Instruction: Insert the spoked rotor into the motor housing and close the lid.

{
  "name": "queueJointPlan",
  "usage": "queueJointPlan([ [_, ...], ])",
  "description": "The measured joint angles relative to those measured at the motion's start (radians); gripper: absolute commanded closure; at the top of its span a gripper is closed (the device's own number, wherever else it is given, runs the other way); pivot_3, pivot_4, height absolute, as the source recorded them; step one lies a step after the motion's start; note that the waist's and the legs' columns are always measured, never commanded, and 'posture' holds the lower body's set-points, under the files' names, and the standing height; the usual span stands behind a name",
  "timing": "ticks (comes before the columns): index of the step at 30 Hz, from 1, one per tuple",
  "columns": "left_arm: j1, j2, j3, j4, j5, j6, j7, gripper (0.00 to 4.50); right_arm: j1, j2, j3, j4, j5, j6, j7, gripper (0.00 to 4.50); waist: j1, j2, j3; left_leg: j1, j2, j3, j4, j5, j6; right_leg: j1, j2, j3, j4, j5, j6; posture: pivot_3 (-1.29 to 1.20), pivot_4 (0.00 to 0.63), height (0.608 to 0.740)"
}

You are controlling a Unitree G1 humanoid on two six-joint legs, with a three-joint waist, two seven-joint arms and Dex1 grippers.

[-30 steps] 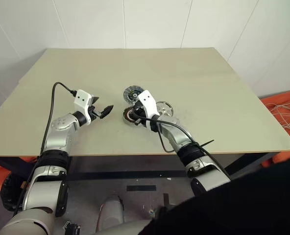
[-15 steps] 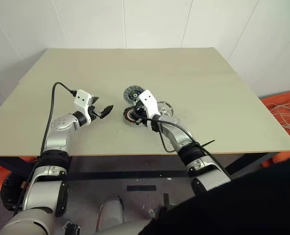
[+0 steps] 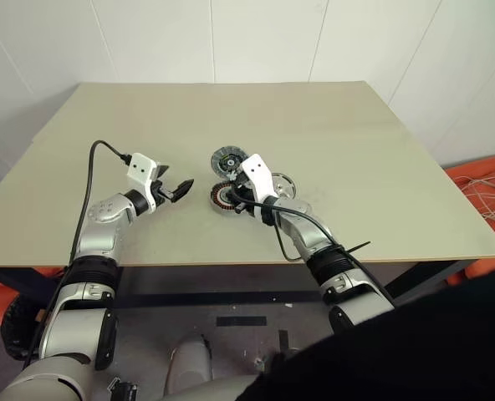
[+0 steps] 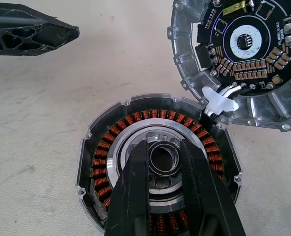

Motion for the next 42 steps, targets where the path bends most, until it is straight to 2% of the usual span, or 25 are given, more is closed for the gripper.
queueJointPlan([
  [28, 0.011, 0.000, 0.000, 0.000, 0.000, -0.001, 0.012, 0.00, 0.000, 0.013, 0.000, -0.002, -0.004, 0.006, 0.015, 3.90, -0.002, 0.000, 0.000, 0.000, 0.000, 0.000, 0.000, 0.000, 0.000, 0.000, 0.000, 0.000, 0.000, 0.000, 0.000, 0.00, 0.000, 0.740],
  [30, 0.011, 0.000, 0.000, 0.000, 0.000, -0.001, 0.012, 0.00, 0.000, 0.013, -0.001, -0.003, -0.003, 0.010, 0.025, 3.17, -0.003, 0.000, 0.000, 0.000, 0.000, 0.000, 0.000, 0.000, 0.000, 0.000, 0.000, 0.000, 0.000, 0.000, 0.000, 0.00, 0.000, 0.740],
  [35, 0.011, 0.000, 0.000, 0.000, 0.000, -0.001, 0.012, 0.00, 0.000, 0.019, 0.005, -0.004, -0.008, 0.007, 0.026, 1.65, -0.007, 0.000, 0.000, 0.000, 0.000, 0.000, 0.000, 0.000, 0.000, 0.000, 0.000, 0.000, 0.000, 0.000, 0.000, 0.00, 0.000, 0.740],
  [42, 0.011, 0.000, 0.000, 0.000, 0.000, -0.001, 0.012, 0.00, 0.000, 0.017, 0.005, -0.004, -0.011, 0.003, 0.024, 1.65, -0.015, 0.000, 0.000, 0.000, 0.000, 0.000, -0.001, 0.000, 0.000, 0.000, 0.000, 0.000, 0.000, 0.000, 0.000, 0.00, 0.000, 0.740],
])
